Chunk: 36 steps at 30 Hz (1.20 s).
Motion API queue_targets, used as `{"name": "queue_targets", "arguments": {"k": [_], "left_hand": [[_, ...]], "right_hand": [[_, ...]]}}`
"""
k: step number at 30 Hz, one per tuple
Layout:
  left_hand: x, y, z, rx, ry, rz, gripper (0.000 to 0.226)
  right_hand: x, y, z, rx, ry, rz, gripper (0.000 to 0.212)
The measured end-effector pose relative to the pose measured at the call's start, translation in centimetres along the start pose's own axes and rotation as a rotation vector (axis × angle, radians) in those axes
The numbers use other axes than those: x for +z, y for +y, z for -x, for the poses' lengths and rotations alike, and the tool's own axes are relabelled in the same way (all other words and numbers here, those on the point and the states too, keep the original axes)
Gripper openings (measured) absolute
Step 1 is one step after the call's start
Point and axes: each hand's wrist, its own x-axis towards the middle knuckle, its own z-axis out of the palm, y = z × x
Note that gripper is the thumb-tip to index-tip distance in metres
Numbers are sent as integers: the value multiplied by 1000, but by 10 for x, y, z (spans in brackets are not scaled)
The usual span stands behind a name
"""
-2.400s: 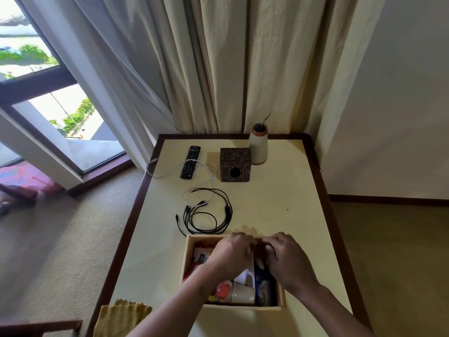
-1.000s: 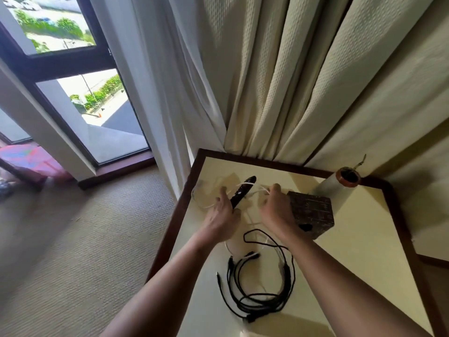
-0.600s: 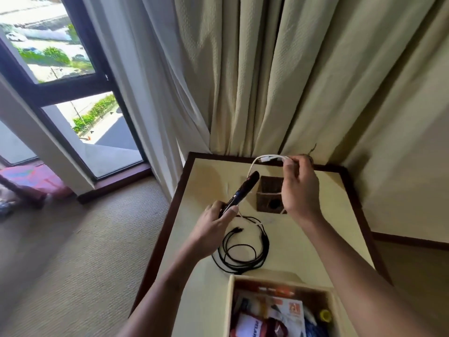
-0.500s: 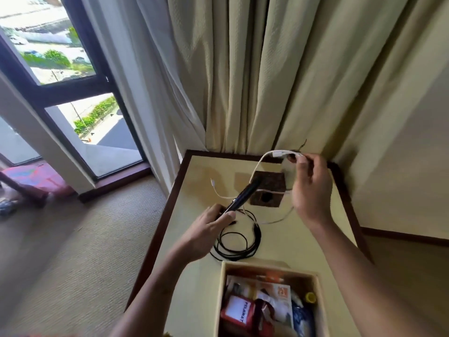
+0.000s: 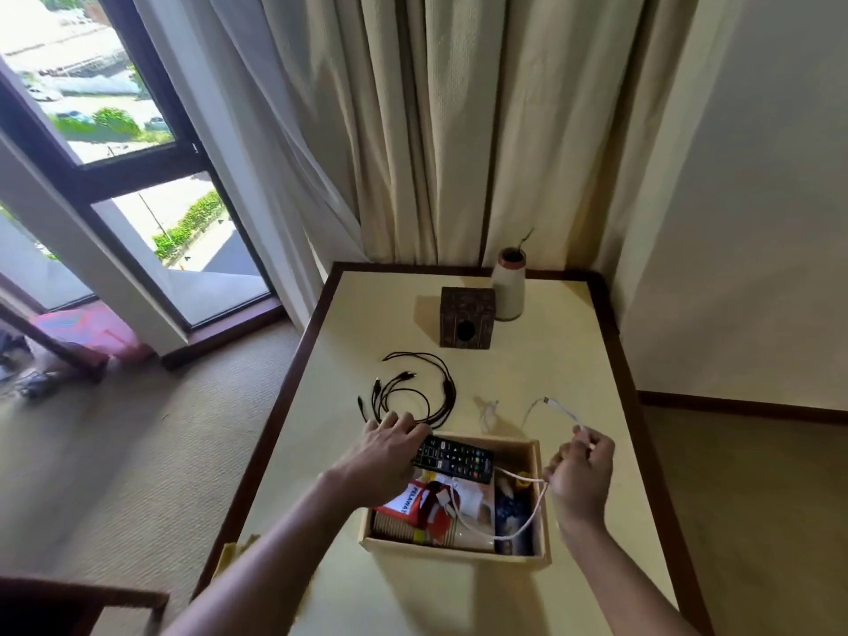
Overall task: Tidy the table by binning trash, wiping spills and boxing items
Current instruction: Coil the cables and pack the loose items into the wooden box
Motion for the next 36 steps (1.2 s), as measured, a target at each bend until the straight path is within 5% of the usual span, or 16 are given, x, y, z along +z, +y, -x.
{"name": "queue_targets", "arguments": {"k": [4,15,20,23,28,31,36], "left_hand": [[25,2,-8,18,100,-130,66],[26,-30,16,-66,386,158,64],[24,-38,16,-26,269,-41,74],[27,-20,4,68,213,-153,76],[23,7,-14,86,65,-154,71],[23,14,-17,65,24,-150,69],[36,2,-17,109,-18,-152,68]], "right_hand": [[-4,7,-1,9,-20,-22,17],[19,-80,-4,-183,-65,-357,15],[30,-110,-18,-385,-87,-342,18],[33,-113,-23,-611,-128,-115,15],[38,-59,-42,-845,-337,609,13],[31,-9,-56,-822,-419,911,10],[24,37,-53,-629,-496,1023,13]]}}
